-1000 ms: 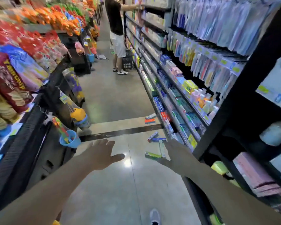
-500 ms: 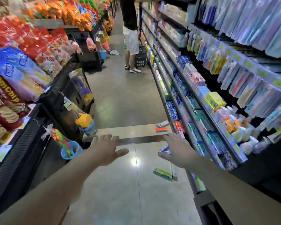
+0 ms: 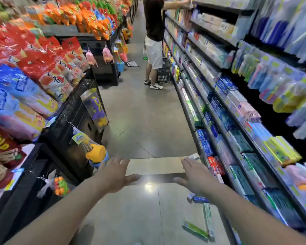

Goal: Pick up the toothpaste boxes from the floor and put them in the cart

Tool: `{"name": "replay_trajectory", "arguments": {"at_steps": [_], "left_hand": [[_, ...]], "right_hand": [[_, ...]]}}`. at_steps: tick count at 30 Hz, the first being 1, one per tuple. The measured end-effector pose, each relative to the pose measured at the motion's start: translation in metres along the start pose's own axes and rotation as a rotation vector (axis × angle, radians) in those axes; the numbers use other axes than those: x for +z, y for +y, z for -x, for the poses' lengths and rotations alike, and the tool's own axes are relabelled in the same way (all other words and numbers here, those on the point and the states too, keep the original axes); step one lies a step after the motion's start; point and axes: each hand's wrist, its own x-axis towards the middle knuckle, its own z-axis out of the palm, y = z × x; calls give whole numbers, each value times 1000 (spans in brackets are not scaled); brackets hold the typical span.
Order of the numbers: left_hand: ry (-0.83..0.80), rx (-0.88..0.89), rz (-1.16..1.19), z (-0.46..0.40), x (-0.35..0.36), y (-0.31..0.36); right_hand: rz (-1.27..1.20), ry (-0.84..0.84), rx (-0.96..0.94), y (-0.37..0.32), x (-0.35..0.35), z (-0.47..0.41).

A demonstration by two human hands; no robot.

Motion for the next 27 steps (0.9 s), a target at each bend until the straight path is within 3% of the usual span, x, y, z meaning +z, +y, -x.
{"name": "replay_trajectory", "arguments": {"at_steps": [10,27], "left_hand": [[-49,99,-94,-176,-68,-47],[-143,343,-224,-521,-189,89]], "right_hand": [[-32,-46,151,15,-42,-141],[-82,-123,347,208,-123,-373]]}}
